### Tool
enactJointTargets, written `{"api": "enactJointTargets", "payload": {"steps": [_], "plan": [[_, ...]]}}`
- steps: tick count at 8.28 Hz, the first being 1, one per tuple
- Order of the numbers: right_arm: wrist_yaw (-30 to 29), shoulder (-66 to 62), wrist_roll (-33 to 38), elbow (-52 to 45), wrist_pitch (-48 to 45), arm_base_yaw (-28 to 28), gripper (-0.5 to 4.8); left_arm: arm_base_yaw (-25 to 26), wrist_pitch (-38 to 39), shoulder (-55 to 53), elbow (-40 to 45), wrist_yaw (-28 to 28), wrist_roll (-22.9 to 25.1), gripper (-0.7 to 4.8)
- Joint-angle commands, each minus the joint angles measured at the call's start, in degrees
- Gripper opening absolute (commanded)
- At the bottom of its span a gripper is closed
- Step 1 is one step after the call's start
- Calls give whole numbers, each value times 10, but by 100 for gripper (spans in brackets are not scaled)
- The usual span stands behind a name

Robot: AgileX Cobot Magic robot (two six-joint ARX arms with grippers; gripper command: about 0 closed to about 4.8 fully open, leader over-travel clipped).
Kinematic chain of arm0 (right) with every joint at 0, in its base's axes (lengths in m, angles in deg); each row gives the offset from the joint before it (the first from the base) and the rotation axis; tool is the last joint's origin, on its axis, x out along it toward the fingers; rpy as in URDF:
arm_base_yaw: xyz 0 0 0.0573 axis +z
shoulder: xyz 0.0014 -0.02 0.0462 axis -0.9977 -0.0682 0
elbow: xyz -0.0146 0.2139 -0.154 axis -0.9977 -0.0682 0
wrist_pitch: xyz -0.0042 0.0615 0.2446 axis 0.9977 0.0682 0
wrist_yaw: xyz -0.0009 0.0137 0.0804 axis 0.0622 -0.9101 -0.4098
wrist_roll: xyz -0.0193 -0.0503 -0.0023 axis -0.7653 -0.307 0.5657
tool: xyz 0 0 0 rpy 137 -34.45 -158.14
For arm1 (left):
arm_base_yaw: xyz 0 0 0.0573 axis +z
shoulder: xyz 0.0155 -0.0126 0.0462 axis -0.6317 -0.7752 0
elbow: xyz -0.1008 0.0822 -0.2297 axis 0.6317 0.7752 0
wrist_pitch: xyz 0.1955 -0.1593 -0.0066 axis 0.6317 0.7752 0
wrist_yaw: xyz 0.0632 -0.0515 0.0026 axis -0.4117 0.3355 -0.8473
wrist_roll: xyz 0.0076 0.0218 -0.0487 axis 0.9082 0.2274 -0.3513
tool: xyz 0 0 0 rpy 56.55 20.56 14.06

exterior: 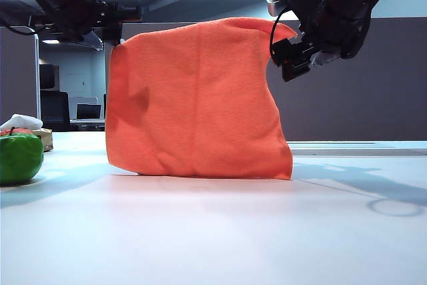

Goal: Pick up the cloth from the table and use it to cover the mirror.

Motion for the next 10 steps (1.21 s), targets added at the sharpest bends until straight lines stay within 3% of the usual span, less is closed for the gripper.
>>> {"api": "enactJointTargets", "payload": {"steps": [1, 2, 3, 5, 6, 8, 10], "plan": [[50, 1, 1, 3, -35, -9, 352, 0, -6, 3, -2, -37, 3, 174], [62, 2, 1, 3, -35, -12, 351, 0, -8, 4, -2, -51, 3, 170], [107, 40, 53, 2, 8, -28, 273, 4, -3, 70, -2, -75, 2, -6], [103, 60, 73, 2, 16, -32, 231, 4, 15, 89, -2, -75, 2, -6], [-39, 345, 132, -19, 131, -33, -3, 4, 260, 306, 6, 52, 2, -6], [-75, 406, 145, -64, 142, -33, -3, 4, 269, 367, 54, 77, -3, -6], [-102, 546, 145, -170, 171, -33, -3, 3, 315, 551, 199, 86, -28, -6]]}}
